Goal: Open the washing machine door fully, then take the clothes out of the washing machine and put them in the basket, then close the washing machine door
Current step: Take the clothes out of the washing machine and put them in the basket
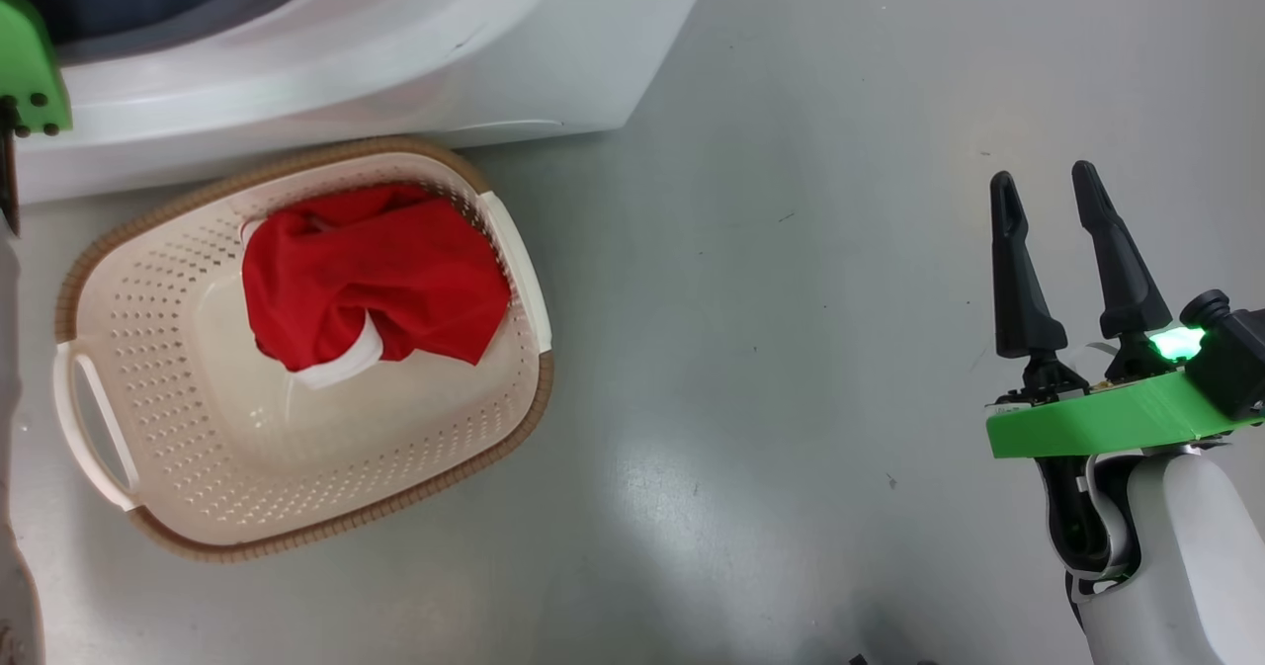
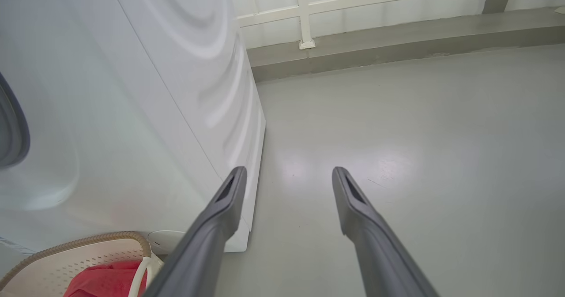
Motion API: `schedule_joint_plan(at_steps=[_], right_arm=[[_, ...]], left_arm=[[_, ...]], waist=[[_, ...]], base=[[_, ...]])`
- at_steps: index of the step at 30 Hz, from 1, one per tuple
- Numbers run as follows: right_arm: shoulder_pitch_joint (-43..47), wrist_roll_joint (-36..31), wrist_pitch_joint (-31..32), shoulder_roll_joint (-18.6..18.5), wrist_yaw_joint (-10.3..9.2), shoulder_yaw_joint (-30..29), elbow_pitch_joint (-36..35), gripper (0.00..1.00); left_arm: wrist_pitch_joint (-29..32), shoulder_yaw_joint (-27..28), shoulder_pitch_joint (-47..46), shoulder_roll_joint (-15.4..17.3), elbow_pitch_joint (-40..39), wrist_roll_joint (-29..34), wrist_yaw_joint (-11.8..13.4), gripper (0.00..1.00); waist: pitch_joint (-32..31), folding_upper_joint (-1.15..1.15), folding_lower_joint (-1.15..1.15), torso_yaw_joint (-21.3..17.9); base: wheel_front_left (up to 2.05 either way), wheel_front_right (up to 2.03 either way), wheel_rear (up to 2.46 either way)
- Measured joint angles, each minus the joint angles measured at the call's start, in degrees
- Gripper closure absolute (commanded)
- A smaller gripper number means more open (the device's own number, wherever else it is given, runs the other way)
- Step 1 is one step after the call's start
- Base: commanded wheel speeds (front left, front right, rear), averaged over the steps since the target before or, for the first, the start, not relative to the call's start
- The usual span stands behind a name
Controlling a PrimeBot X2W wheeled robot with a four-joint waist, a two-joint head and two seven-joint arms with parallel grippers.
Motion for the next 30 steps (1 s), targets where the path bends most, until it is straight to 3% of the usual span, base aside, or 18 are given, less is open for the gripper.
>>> schedule_joint_plan(at_steps=[1, 2, 11, 17, 22, 30], right_arm=[[0.0, 0.0, 0.0, 0.0, 0.0, 0.0, 0.0, 0.0], [0.0, 0.0, 0.0, 0.0, 0.0, 0.0, 0.0, 0.0], [0.0, 0.0, 0.0, 0.0, 0.0, -0.2, 0.1, 0.0], [0.2, 0.0, 0.0, 0.0, 0.0, -0.3, 0.2, 0.0], [0.3, -0.1, 0.0, 0.0, 0.0, -0.7, 0.2, 0.0], [1.7, -1.0, 0.0, 0.0, 0.0, -1.9, 0.2, 0.0]], left_arm=[[0.0, -0.1, 0.0, 0.0, 0.1, 0.0, 0.0, 0.96], [0.0, -0.1, -0.1, 0.0, 0.1, 0.0, 0.3, 1.0], [-4.2, -0.4, 0.0, -0.8, 0.5, -1.6, 0.3, 1.0], [-8.1, 0.9, 1.6, -2.8, -3.0, -4.8, -3.0, 1.0], [-8.2, 2.2, 9.0, -3.3, -16.7, -6.1, -5.2, 1.0], [-8.4, 5.2, 23.0, -6.3, -37.1, -8.3, -6.7, 1.0]], waist=[[0.1, 0.0, 0.0, 0.0], [0.1, 0.0, 0.0, 0.0], [-0.8, 0.0, 0.0, 0.7], [-2.4, 0.0, 0.0, 1.4], [-3.7, 0.0, 0.0, 2.3], [-5.6, 0.0, 0.0, 4.0]], base=[[0.0, 0.0, 0.0], [0.0, 0.0, 0.0], [0.0, 0.0, 0.0], [0.0, 0.0, 0.0], [0.0, 0.0, 0.0], [0.0, 0.0, 0.0]])
